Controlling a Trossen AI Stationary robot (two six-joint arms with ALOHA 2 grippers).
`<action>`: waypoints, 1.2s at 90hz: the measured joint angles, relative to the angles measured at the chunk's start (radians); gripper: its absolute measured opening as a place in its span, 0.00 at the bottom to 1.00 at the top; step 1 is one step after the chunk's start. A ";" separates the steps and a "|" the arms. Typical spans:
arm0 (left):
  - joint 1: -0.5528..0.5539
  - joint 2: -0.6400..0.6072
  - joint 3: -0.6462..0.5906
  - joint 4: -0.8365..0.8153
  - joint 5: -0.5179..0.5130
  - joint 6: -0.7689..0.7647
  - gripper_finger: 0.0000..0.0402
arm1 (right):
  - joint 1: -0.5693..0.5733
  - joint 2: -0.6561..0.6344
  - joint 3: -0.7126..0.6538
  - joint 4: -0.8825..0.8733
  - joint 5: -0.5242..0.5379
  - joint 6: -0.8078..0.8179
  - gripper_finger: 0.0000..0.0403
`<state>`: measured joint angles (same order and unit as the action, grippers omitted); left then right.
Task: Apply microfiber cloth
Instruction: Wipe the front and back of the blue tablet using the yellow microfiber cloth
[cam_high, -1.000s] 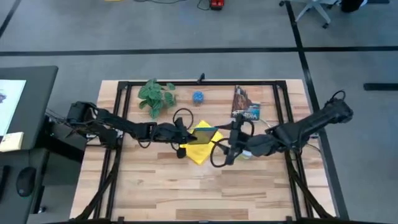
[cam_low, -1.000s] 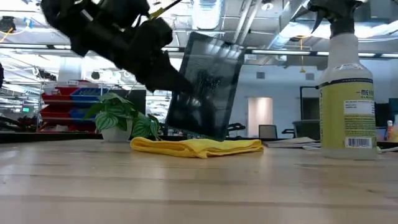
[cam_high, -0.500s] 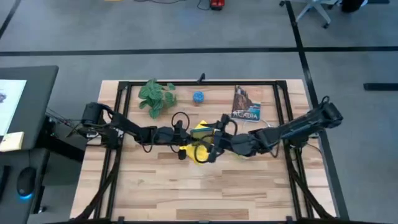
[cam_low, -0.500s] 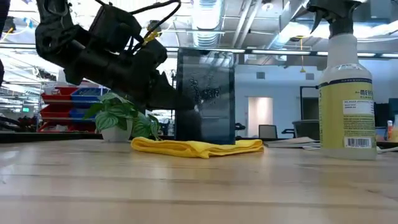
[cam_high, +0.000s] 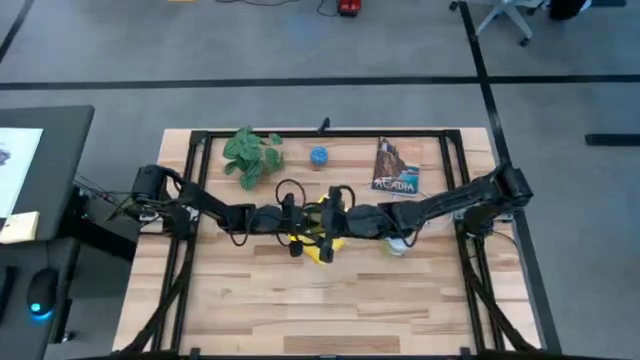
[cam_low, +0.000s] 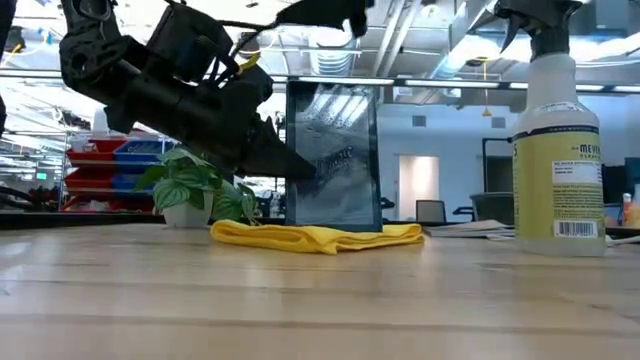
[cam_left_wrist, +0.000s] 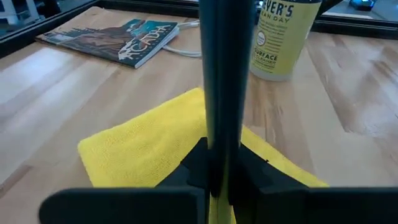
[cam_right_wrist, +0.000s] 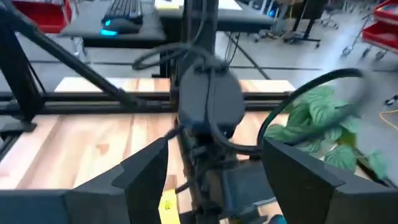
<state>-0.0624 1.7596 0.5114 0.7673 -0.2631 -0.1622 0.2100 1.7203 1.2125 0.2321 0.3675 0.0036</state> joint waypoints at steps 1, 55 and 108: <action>-0.001 -0.001 0.000 -0.003 -0.002 0.000 0.03 | -0.001 0.003 0.000 -0.002 -0.002 0.000 0.61; -0.021 -0.246 -0.149 -0.205 -0.160 0.016 0.03 | 0.011 -0.048 0.000 -0.080 -0.019 -0.002 0.61; 0.012 -0.515 -0.161 -0.509 -0.229 0.009 0.03 | -0.122 -0.045 -0.033 -0.370 -0.265 0.110 0.61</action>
<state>-0.0502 1.2442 0.3508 0.2586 -0.4925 -0.1536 0.0883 1.6758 1.1794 -0.1382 0.1021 0.1132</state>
